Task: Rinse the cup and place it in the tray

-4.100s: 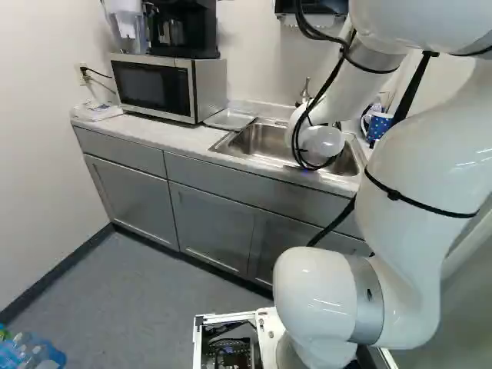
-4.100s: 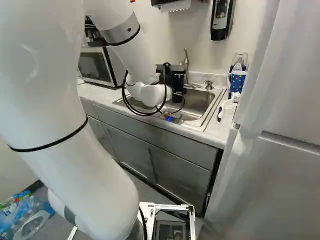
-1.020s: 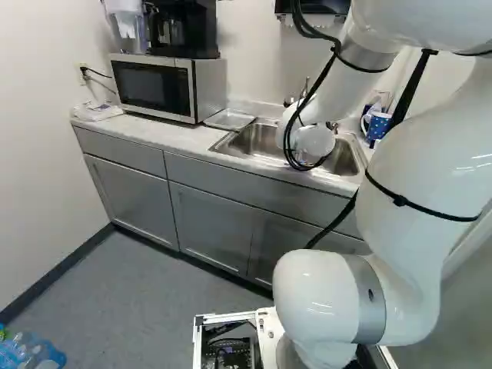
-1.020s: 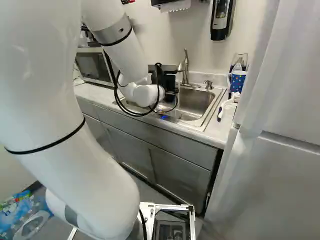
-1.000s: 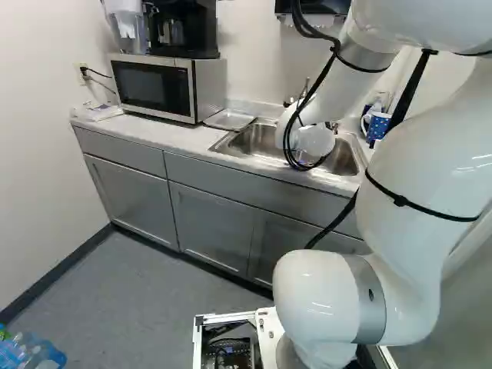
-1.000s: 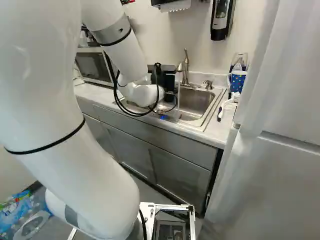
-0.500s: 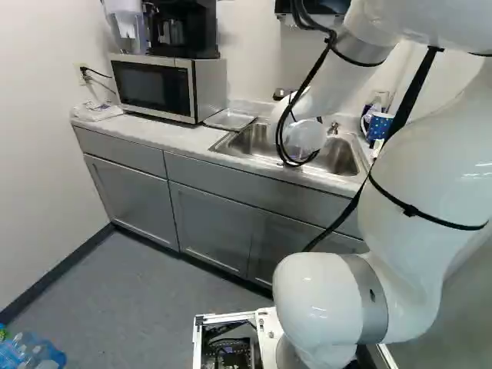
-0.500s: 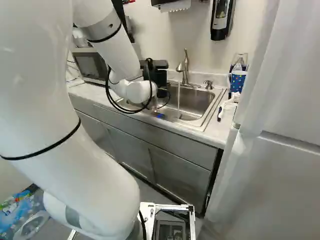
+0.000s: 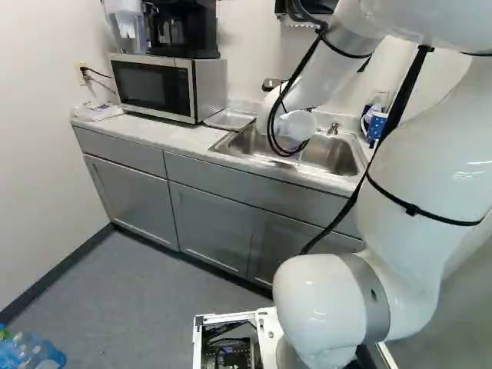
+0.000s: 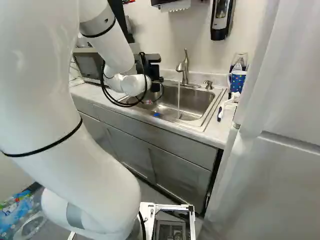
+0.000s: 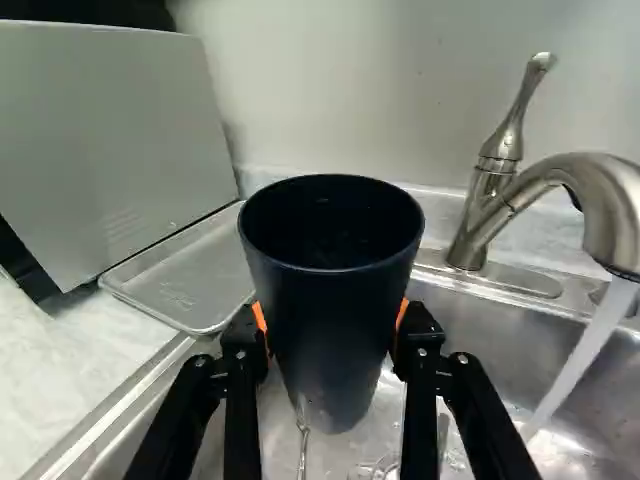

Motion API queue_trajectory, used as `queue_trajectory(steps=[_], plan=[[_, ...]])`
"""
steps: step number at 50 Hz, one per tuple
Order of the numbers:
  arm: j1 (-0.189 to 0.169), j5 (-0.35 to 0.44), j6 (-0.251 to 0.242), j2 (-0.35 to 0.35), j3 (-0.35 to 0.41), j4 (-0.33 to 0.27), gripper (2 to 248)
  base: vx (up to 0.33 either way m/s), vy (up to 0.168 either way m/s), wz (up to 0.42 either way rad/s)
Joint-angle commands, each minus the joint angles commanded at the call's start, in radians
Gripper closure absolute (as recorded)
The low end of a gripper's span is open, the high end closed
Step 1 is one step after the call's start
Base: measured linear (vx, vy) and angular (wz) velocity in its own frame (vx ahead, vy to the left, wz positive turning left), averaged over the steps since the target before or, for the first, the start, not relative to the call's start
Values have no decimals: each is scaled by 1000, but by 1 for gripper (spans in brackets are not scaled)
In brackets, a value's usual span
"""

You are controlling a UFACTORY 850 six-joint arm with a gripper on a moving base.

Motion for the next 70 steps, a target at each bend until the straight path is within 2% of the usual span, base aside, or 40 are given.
queue_trajectory(steps=[28,39,48,70], plan=[[79,-20,0,-40,-80,0,124,0,0,0],[85,-20,6,-47,-87,0,124,0,0,0],[85,-20,78,-47,-87,0,124,0,0,0],[85,-20,306,-47,-87,0,124,0,0,0]])
